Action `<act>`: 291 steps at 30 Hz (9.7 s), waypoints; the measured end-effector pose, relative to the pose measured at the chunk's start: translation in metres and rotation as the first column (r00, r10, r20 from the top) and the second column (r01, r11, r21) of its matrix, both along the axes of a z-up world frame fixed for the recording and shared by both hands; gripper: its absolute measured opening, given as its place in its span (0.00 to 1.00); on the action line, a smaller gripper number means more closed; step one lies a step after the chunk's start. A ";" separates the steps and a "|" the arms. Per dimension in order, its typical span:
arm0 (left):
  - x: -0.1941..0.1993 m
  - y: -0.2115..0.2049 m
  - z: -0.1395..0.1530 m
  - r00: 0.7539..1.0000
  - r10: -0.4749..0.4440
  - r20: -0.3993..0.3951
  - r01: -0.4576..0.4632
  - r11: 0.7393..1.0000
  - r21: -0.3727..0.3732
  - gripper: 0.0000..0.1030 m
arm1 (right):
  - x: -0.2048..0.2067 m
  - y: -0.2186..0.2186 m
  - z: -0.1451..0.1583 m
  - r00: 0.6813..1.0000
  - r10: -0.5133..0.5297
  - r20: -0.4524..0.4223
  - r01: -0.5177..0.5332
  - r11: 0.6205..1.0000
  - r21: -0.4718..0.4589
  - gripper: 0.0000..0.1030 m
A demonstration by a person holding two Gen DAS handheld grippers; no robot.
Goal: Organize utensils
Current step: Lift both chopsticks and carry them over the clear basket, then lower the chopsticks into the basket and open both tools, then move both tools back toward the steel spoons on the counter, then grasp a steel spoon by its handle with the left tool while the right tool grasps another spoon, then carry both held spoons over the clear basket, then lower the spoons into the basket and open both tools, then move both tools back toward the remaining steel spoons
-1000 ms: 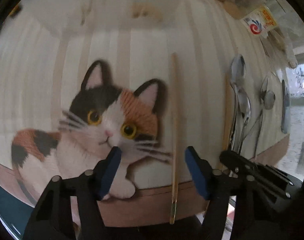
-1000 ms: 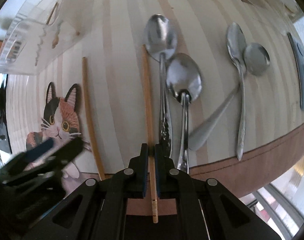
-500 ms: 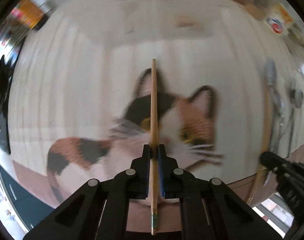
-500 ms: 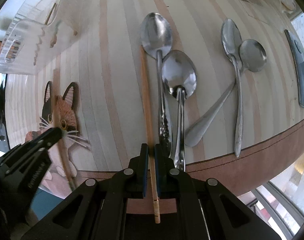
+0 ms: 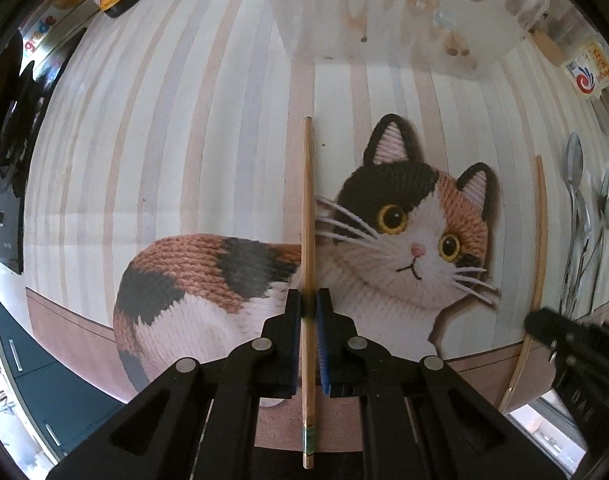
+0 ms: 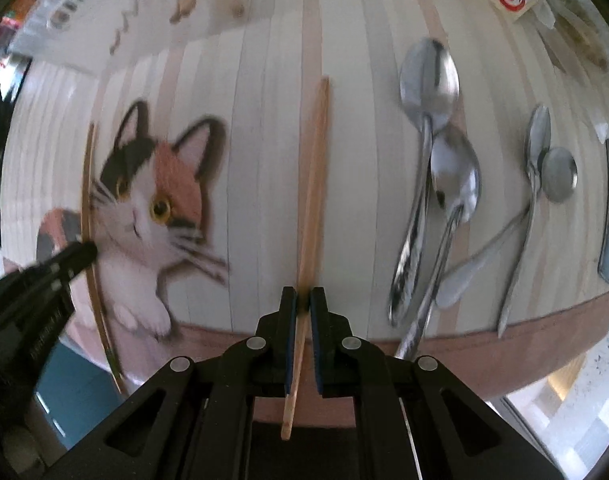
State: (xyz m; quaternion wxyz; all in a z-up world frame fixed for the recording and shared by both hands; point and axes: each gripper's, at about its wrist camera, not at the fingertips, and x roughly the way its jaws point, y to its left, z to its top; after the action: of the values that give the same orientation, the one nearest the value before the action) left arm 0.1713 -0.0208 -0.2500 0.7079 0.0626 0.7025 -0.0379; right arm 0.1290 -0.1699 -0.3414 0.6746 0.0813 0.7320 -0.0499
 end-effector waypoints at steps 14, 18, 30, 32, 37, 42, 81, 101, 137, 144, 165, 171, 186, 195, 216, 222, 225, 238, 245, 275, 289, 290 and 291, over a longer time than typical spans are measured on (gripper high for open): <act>-0.001 0.016 -0.010 1.000 0.003 -0.005 -0.003 1.000 -0.028 0.06 | 0.010 0.072 -0.003 0.990 0.136 0.029 -0.134 0.989 -0.068 0.07; 0.003 0.026 -0.016 1.000 0.008 -0.010 -0.008 0.999 -0.036 0.06 | 0.015 0.067 -0.004 0.993 0.115 0.026 -0.114 0.992 -0.050 0.07; -0.007 0.023 -0.018 0.999 -0.029 0.034 0.029 1.000 0.009 0.05 | 0.012 0.058 0.003 0.995 0.076 0.064 -0.074 0.997 -0.037 0.07; -0.010 0.025 -0.011 0.998 -0.027 0.056 0.026 1.000 0.014 0.05 | 0.008 0.057 0.012 0.993 0.080 0.082 -0.077 0.997 -0.031 0.07; -0.013 0.030 0.012 0.992 -0.020 0.124 0.015 0.999 0.044 0.05 | 0.006 0.060 0.037 0.986 0.092 0.139 -0.090 0.996 -0.020 0.07; -0.013 0.036 0.046 0.979 0.011 0.203 -0.017 0.999 0.029 0.04 | 0.004 0.062 0.070 0.974 0.091 0.206 -0.095 0.995 0.008 0.06; 0.239 -0.014 0.090 0.995 0.034 0.099 -0.010 0.972 -0.236 0.05 | 0.277 0.001 0.136 0.959 -0.073 0.274 0.016 0.979 0.205 0.06; 0.189 0.031 0.123 0.913 0.098 0.396 -0.083 0.995 -0.055 0.95 | 0.220 -0.034 0.146 0.941 -0.087 0.326 0.057 0.993 0.101 0.35; 0.008 -0.190 -0.038 0.958 -0.286 0.008 0.283 0.943 -0.174 0.36 | -0.034 -0.212 0.042 0.852 -0.478 0.215 0.452 0.877 0.161 0.46; -0.005 -0.223 -0.046 0.928 -0.367 0.064 0.371 0.925 -0.077 0.14 | -0.051 -0.222 0.039 0.839 -0.507 0.196 0.481 0.861 0.168 0.46; -0.057 -0.077 -0.047 0.997 -0.049 0.055 0.048 0.999 0.023 0.04 | 0.003 -0.121 0.027 0.950 -0.256 0.178 0.227 0.959 0.167 0.46; -0.070 -0.050 -0.061 0.998 0.047 0.034 -0.047 0.999 -0.003 0.05 | 0.018 -0.085 0.020 0.981 -0.081 0.175 0.090 0.995 -0.041 0.06; -0.012 0.009 -0.056 0.999 0.045 0.007 -0.045 0.996 -0.079 0.07 | 0.030 0.001 0.015 0.989 0.085 0.124 -0.086 0.996 0.005 0.04; 0.008 0.002 -0.050 1.000 0.013 0.012 -0.012 0.997 -0.071 0.04 | 0.034 0.016 0.010 0.988 0.116 0.104 -0.112 0.993 -0.043 0.04; 0.003 0.043 0.028 0.984 0.037 0.177 -0.032 0.999 -0.032 0.04 | 0.021 0.006 0.058 0.969 -0.046 0.241 0.019 0.993 0.114 0.03; 0.002 0.048 0.066 0.969 0.065 0.237 -0.053 0.997 -0.059 0.04 | 0.031 -0.001 0.090 0.952 -0.057 0.302 0.013 0.989 0.145 0.03; 0.004 0.044 0.081 0.960 0.076 0.270 -0.055 0.995 -0.087 0.04 | 0.042 -0.004 0.110 0.941 -0.061 0.334 0.004 0.986 0.168 0.03; 0.048 0.032 0.167 0.912 0.103 0.398 -0.012 0.974 -0.225 0.04 | 0.106 -0.010 0.184 0.883 -0.077 0.462 -0.032 0.974 0.222 0.03; 0.119 0.010 0.171 0.922 0.074 0.381 0.024 0.969 -0.246 0.04 | 0.168 -0.012 0.196 0.878 -0.068 0.473 -0.039 0.976 0.214 0.03; 0.150 0.013 0.134 0.887 0.080 0.454 -0.083 0.996 -0.013 0.97 | 0.164 -0.090 0.152 0.891 -0.207 0.403 0.159 0.976 0.150 0.47; 0.079 -0.078 0.102 0.879 -0.071 0.472 0.037 0.996 0.082 1.00 | 0.017 -0.194 0.076 0.897 -0.371 0.240 0.359 0.929 0.094 0.59; 0.074 -0.085 0.095 0.882 -0.091 0.462 0.051 0.994 0.097 1.00 | 0.012 -0.192 0.061 0.902 -0.375 0.214 0.360 0.927 0.106 0.59; 0.070 -0.089 0.090 0.885 -0.106 0.454 0.060 0.992 0.114 1.00 | 0.008 -0.191 0.053 0.905 -0.372 0.207 0.356 0.928 0.112 0.59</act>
State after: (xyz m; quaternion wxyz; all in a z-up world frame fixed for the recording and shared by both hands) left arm 0.2410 -0.1101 -0.1603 0.8477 0.1341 0.5129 -0.0184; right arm 0.1374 -0.3610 -0.2880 0.7283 0.2454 0.6244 -0.1392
